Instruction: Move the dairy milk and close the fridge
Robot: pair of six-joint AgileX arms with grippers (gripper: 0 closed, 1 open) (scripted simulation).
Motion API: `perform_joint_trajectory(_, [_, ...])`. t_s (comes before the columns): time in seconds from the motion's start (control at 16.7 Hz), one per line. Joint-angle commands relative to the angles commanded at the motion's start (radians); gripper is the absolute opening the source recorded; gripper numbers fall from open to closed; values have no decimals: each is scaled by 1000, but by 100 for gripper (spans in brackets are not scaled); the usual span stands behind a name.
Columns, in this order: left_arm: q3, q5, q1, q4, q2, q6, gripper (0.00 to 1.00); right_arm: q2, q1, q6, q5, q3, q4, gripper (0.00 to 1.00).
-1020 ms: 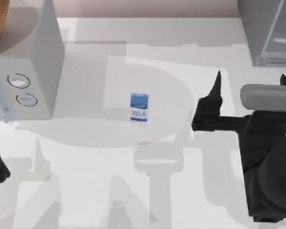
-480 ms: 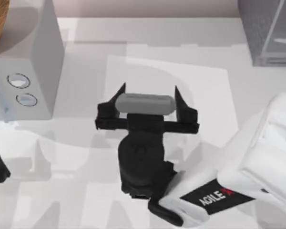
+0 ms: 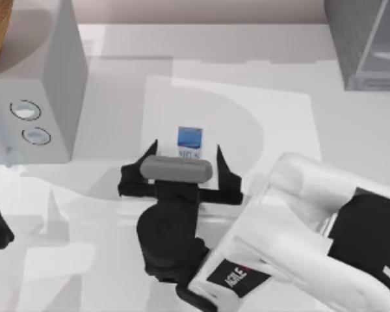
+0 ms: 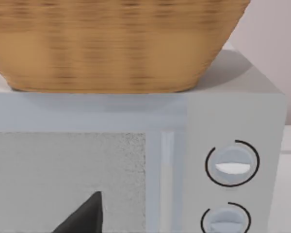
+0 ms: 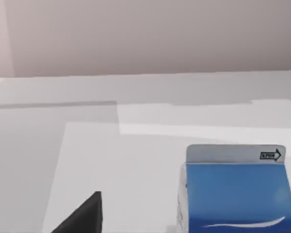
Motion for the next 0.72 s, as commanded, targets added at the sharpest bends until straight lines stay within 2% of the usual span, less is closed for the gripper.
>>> perform_joint_trajectory(0.3, [0, 0, 0, 0, 0, 0, 100, -1, 0, 0, -4, 0, -4, 100])
perform_joint_trajectory(0.72, [0, 0, 0, 0, 0, 0, 100, 34, -83, -5, -83, 90, -52, 100])
